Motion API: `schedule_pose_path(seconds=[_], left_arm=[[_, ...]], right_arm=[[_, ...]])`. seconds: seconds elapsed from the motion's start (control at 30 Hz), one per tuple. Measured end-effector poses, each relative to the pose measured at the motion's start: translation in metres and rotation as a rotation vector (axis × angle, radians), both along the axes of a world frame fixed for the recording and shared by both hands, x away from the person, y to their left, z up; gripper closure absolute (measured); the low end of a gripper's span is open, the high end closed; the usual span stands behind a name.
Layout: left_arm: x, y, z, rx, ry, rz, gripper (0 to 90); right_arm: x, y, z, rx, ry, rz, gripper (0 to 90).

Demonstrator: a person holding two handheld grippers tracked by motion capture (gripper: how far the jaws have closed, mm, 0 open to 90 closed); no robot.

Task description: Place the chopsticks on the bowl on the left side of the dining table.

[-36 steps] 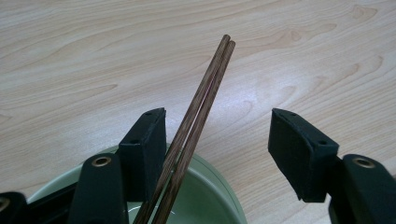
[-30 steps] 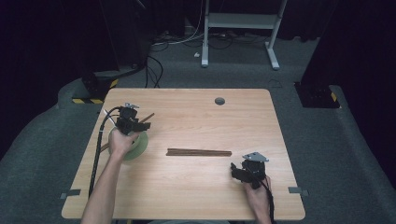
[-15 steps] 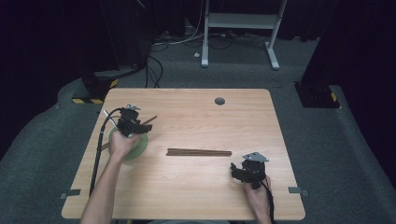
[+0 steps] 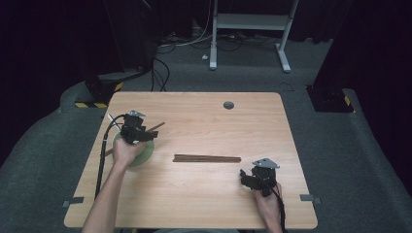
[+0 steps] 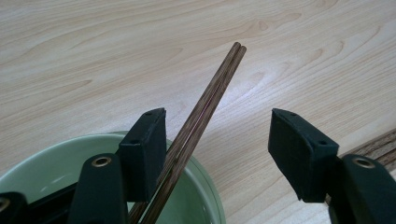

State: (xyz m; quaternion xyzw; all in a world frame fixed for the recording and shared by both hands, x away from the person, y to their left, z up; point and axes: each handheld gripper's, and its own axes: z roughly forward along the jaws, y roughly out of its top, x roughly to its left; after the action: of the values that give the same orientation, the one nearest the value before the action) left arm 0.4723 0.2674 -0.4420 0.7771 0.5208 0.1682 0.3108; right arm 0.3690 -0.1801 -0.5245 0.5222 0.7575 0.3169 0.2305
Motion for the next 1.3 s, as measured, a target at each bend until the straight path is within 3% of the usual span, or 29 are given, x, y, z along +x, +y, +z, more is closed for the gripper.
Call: schedule_pose_path(seconds=[0.77,1.3], left_arm=[[-0.007,0.006,-0.002,-0.013,0.005,0.001,37.3],[-0.026,0.020,0.012,-0.059,-0.069,0.047,35.2]], right_arm=[[0.000,0.000,0.000,0.000,0.000,0.000,22.7],[0.000,0.000,0.000,0.001,0.000,-0.002,22.7]])
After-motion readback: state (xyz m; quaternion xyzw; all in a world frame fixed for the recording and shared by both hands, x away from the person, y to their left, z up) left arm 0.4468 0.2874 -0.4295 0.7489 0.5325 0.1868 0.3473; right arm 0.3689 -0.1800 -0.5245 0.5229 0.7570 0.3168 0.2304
